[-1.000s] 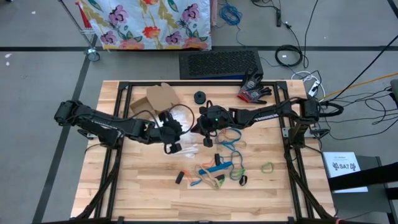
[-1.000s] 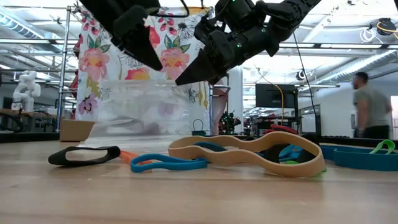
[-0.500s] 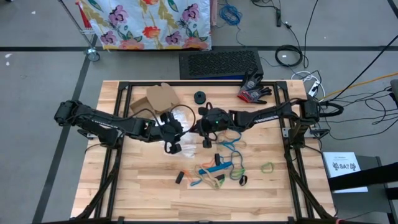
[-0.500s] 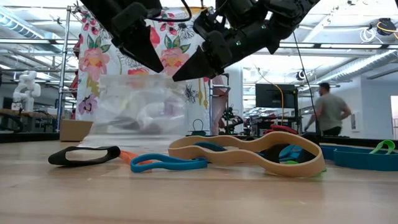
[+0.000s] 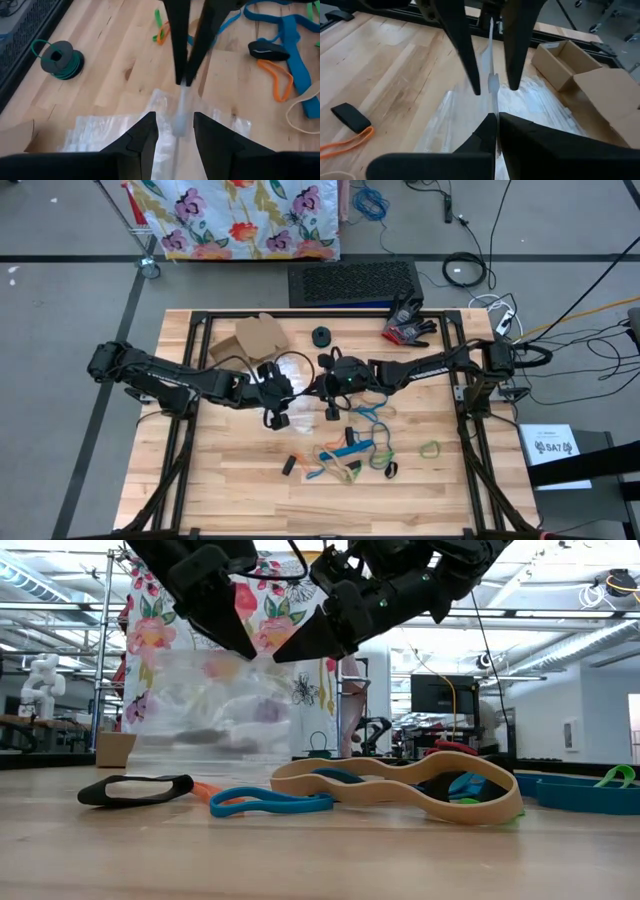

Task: Sort rubber bands
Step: Open the transparent zip bag

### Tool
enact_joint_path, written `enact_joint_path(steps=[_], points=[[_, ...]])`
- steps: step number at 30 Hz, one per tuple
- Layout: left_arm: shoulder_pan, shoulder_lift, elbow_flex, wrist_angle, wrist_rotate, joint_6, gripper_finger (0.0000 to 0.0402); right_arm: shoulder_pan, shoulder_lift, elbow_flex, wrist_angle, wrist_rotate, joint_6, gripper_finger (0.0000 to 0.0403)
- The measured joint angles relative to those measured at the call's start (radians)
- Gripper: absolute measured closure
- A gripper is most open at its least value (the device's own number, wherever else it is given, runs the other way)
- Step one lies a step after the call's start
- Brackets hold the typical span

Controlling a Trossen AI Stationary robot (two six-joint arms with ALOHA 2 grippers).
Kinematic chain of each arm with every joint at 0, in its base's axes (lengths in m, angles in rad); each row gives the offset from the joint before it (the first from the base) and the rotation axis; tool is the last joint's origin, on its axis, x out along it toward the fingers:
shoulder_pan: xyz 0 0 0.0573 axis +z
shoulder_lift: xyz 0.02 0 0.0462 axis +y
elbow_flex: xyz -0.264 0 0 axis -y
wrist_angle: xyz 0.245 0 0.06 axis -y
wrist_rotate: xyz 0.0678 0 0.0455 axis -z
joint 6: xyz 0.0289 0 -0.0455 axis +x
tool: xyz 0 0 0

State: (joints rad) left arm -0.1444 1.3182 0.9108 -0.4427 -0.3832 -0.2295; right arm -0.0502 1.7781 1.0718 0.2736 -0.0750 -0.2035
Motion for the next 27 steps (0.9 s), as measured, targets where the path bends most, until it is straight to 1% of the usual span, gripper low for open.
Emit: enact_joint_path(steps=[15,18,23,27], points=[[-0.007,0.0,0.0,0.022,0.015,0.002,0.0274,0.013,-0.01,0.0,-0.005,0.0,-0.002,0.0401],[-0.008,0.0,0.0,0.022,0.031,0.001,0.0296,0.013,-0.01,0.0,-0.006,0.0,0.0,0.0401],[-0.008,0.0,0.0,0.022,0.04,0.001,0.035,0.013,-0.01,0.0,-0.005,0.0,0.0,0.0401],[-0.008,0.0,0.0,0.022,0.04,0.001,0.0372,0.013,-0.01,0.0,-0.005,0.002,0.0,0.0401]])
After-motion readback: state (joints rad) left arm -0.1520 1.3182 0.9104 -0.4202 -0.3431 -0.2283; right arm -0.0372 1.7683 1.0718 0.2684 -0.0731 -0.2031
